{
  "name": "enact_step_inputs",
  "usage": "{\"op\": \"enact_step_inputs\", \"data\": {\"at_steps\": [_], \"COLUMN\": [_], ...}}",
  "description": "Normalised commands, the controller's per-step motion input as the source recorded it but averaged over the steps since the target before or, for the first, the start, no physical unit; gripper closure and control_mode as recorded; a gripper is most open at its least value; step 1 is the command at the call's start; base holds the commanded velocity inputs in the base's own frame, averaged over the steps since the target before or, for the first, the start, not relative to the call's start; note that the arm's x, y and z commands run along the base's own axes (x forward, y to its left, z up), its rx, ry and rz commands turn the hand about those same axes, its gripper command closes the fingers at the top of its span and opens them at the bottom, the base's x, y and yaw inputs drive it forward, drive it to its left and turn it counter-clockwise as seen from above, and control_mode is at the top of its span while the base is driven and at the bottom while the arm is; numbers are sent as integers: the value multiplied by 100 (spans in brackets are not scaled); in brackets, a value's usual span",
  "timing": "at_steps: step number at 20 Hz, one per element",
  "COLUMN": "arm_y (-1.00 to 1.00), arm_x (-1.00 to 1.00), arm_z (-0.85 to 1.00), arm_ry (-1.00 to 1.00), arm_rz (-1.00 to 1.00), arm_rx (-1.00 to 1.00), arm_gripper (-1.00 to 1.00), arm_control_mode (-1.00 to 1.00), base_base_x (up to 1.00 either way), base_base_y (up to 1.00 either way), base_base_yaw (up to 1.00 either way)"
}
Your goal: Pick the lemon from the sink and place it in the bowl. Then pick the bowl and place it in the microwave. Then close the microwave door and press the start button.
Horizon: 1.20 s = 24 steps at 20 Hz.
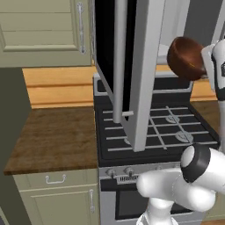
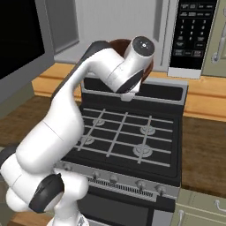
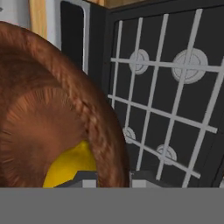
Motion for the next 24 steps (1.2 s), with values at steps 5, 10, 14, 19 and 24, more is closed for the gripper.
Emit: {"op": "enact_step_inputs", "data": {"at_steps": [5, 10, 14, 19, 24], "arm_y": [19, 24, 24, 14, 7], "arm_x": [92, 86, 56, 46, 39], "arm_z": [26, 35, 48, 37, 4], "arm_ry": [0, 1, 0, 0, 0], "arm_rz": [2, 0, 0, 0, 0], "arm_rx": [0, 0, 0, 0, 0], "arm_gripper": [100, 100, 100, 100, 100], "arm_control_mode": [-100, -100, -100, -100, -100], "base_base_x": [0, 0, 0, 0, 0], "base_base_y": [0, 0, 0, 0, 0], "base_base_yaw": [0, 0, 0, 0, 0]}}
